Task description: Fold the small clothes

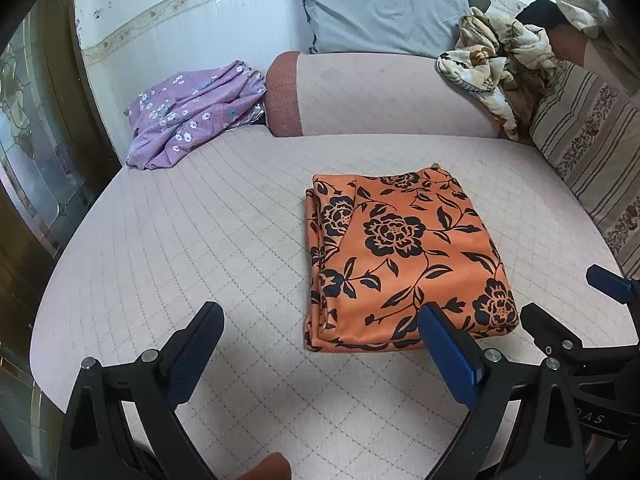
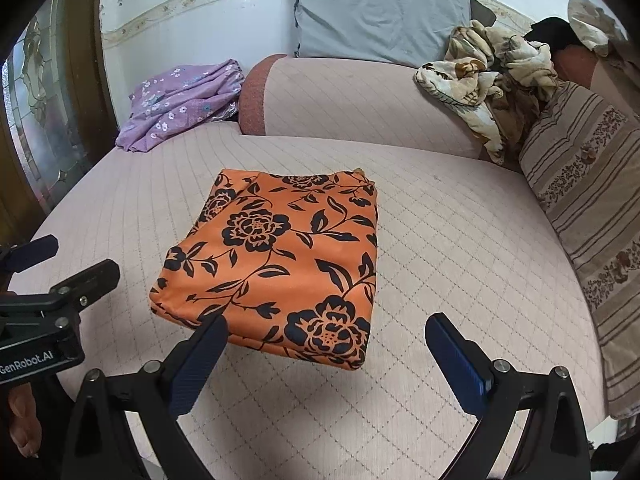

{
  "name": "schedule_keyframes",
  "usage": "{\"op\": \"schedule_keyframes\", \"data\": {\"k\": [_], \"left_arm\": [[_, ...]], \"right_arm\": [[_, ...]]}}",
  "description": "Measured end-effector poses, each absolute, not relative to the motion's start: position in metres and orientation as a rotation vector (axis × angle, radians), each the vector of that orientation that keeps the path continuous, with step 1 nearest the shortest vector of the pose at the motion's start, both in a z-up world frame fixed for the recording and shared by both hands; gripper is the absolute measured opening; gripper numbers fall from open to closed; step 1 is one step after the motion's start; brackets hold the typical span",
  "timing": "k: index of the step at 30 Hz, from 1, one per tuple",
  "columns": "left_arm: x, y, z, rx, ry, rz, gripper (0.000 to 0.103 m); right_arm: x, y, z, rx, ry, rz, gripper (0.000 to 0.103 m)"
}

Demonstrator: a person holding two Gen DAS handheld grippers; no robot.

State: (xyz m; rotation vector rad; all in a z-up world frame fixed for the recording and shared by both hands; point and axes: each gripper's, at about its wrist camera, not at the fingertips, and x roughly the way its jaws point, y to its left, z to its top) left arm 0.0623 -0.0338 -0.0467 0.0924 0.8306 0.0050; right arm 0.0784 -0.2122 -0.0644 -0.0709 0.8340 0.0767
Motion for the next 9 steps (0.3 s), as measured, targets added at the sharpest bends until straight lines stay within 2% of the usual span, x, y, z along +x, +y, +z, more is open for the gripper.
{"op": "schedule_keyframes", "data": {"k": [9], "left_arm": [[0.075, -0.035, -0.049, 0.090, 0.809, 0.017, 0.098]], "right_arm": [[0.091, -0.213, -0.069, -0.072, 0.840, 0.078, 0.100]]}}
